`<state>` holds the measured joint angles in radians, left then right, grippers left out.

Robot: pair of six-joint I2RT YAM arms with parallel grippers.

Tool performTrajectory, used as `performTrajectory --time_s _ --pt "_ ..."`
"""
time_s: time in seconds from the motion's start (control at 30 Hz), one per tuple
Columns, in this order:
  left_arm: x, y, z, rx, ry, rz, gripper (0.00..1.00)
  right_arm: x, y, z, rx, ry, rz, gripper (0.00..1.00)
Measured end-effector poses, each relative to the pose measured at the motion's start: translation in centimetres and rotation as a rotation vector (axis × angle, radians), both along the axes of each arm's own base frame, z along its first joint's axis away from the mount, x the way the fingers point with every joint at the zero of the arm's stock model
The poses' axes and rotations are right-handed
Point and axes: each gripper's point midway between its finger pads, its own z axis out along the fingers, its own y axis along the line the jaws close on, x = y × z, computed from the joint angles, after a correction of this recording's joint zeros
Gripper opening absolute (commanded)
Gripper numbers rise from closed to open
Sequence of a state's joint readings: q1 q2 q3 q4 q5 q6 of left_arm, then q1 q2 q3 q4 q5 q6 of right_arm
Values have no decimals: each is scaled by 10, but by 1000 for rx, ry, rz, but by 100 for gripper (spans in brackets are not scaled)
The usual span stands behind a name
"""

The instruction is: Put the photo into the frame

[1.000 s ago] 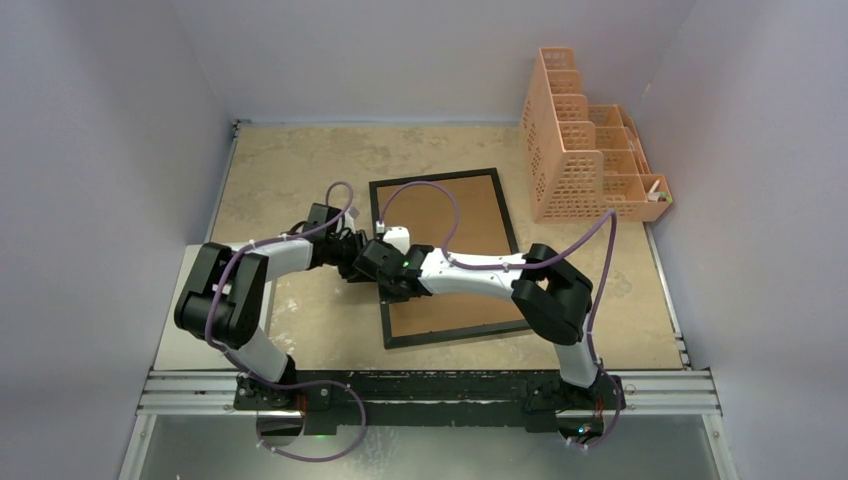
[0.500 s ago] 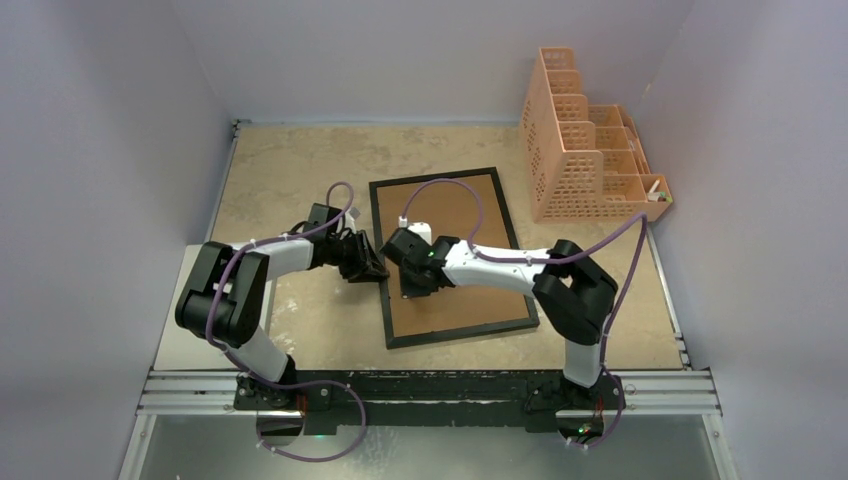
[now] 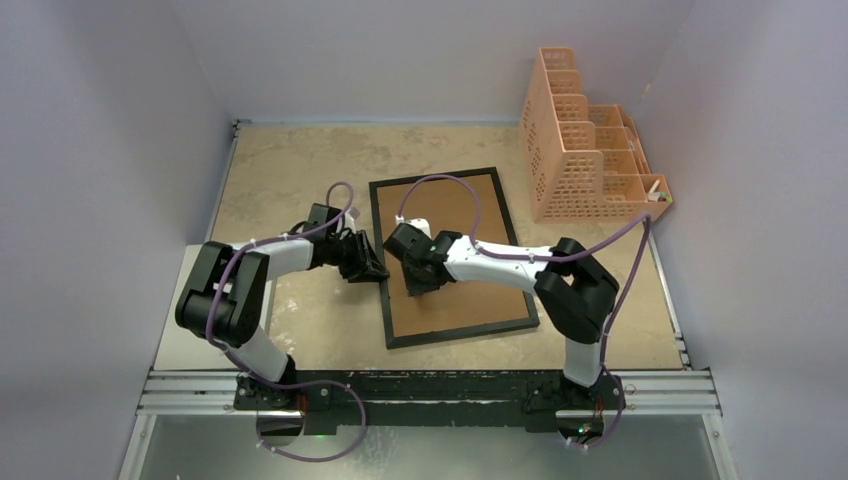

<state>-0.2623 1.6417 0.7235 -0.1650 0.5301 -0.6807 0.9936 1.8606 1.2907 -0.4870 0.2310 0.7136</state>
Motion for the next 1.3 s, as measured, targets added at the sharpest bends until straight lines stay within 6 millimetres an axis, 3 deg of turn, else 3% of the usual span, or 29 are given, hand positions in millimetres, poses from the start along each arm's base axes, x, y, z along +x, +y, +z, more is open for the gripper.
performTrajectory --time_s 0.13,0.4,0.9,1.3 --pt "0 0 0 -2 -1 -1 0 2 12 1 14 5 43 47" --pt "0 0 0 -3 0 -1 0 -5 34 4 80 31 111 62" --pt "0 0 0 -6 1 -2 0 -8 38 0 53 32 109 63" --pt "0 0 0 -9 0 -2 0 -5 36 -2 34 24 57 59"
